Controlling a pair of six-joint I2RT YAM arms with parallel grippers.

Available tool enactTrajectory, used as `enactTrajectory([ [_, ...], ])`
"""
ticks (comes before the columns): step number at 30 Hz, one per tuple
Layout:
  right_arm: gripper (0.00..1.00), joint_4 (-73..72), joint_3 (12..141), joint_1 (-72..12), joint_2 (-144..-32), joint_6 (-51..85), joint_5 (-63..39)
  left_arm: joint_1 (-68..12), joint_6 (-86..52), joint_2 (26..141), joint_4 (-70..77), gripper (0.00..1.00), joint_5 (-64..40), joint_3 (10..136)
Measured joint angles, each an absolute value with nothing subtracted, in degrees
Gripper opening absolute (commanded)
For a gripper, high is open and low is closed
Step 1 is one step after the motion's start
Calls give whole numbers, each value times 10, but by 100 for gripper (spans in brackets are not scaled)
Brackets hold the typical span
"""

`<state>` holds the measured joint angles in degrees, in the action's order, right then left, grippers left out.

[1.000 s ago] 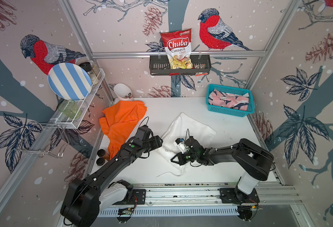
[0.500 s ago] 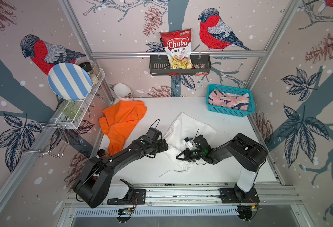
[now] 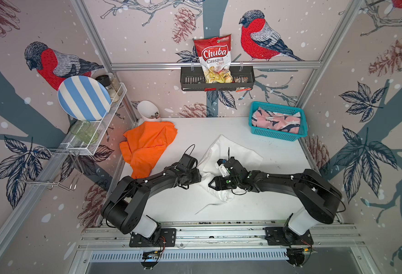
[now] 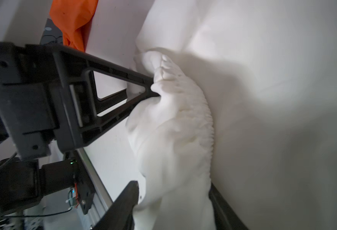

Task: Roll up the shorts
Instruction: Roll the shorts at the center of the board.

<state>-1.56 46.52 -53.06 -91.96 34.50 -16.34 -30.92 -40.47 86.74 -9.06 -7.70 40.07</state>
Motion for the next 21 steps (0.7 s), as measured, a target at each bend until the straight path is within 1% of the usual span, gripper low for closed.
enactTrajectory([
  [2,66,41,494,-553,-910,323,-97,-309,-403,870,-80,54,-77,400],
  [4,70,106,528,-583,-907,309,-9,-309,-401,871,-76,54,-78,399],
  [6,77,155,557,-616,-909,299,77,-309,-401,870,-76,54,-78,399],
  [7,79,177,569,-635,-911,294,122,-309,-401,870,-76,54,-77,399],
  [10,83,226,595,-681,-922,270,215,-309,-398,871,-76,54,-78,400],
  [13,87,254,620,-726,-940,244,278,-309,-394,873,-76,54,-79,401],
  [16,90,260,641,-764,-969,213,306,-309,-390,873,-76,54,-80,401],
  [21,93,265,648,-776,-1036,179,321,-308,-390,874,-76,54,-81,401],
])
